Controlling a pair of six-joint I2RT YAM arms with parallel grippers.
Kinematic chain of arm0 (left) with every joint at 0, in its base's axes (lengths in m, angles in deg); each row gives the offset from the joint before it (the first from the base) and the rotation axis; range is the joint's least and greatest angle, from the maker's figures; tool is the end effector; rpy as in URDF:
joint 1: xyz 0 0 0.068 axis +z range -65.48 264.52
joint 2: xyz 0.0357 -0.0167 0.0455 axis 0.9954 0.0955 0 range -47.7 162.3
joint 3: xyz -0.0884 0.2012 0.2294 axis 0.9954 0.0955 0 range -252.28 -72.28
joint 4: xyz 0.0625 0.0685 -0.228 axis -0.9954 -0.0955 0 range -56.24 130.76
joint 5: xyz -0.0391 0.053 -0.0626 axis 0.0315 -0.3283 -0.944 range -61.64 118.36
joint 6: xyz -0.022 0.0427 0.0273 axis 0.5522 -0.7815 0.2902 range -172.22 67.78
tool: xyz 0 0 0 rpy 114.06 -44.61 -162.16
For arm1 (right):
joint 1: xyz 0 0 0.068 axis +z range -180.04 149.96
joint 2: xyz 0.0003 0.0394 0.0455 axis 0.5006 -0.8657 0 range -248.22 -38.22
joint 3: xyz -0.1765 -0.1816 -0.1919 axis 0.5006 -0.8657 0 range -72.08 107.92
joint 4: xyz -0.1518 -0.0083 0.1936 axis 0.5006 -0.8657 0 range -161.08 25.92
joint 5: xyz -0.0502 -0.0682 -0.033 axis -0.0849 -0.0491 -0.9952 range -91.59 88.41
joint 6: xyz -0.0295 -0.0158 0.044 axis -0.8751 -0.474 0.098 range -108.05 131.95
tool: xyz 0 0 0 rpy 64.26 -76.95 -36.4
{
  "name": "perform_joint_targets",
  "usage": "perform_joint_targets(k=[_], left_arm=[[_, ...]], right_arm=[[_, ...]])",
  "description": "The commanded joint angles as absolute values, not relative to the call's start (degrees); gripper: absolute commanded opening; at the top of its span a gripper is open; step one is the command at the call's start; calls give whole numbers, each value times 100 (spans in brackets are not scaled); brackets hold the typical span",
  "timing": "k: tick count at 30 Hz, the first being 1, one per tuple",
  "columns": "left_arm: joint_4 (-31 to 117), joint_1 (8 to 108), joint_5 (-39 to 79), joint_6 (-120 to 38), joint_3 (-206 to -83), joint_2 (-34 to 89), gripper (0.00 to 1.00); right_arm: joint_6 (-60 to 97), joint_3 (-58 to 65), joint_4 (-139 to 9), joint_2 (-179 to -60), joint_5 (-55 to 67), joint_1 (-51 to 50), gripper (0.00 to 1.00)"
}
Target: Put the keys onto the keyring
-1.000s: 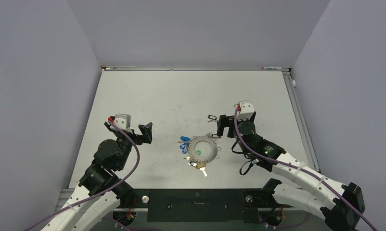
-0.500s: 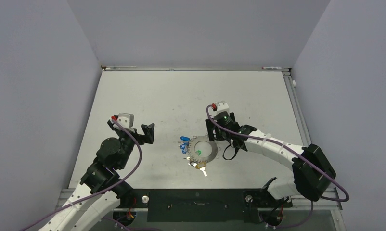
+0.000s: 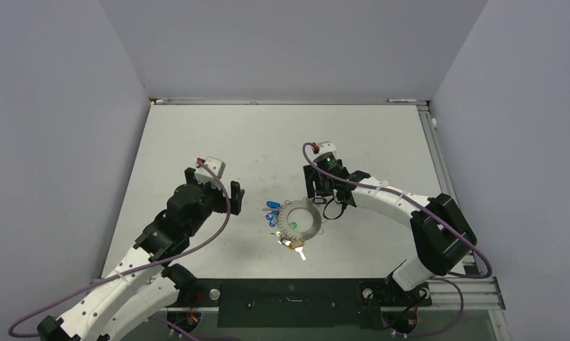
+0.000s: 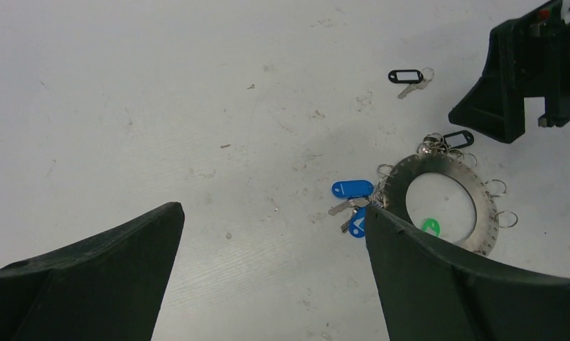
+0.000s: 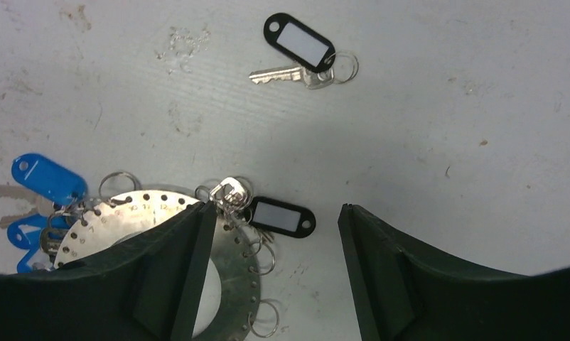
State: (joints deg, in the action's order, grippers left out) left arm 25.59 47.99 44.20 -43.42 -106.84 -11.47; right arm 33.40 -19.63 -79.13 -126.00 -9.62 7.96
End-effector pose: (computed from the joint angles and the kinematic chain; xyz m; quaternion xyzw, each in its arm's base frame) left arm 0.0909 -0.0545 0.3182 0.1110 0.7919 -0.1254 0.5873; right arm 0.2397 0.1806 0.2545 -0.1116 0.9322 0.1104 0.3262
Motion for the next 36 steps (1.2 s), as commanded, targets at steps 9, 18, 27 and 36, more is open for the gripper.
perform_joint_targets(k=[9,18,27,36], left_arm=[[1515,4451,4087,-4277,-11718,-7,97],[1052,3495,4237,-4286,-11865,638,90],[1683,2787,3969,-4288,-11576,1021,79],[2849,2853,4167,-3678,-11113,1400,67]], right_arm=[[3415,-649,-7747,-13948,-948,293,57],[3336,-563,-7699,-14086,-997,244,57],[3338,-961,-7662,-13683,-885,142,57],[3366,-1691,-7478,-12935,-600,147,57]])
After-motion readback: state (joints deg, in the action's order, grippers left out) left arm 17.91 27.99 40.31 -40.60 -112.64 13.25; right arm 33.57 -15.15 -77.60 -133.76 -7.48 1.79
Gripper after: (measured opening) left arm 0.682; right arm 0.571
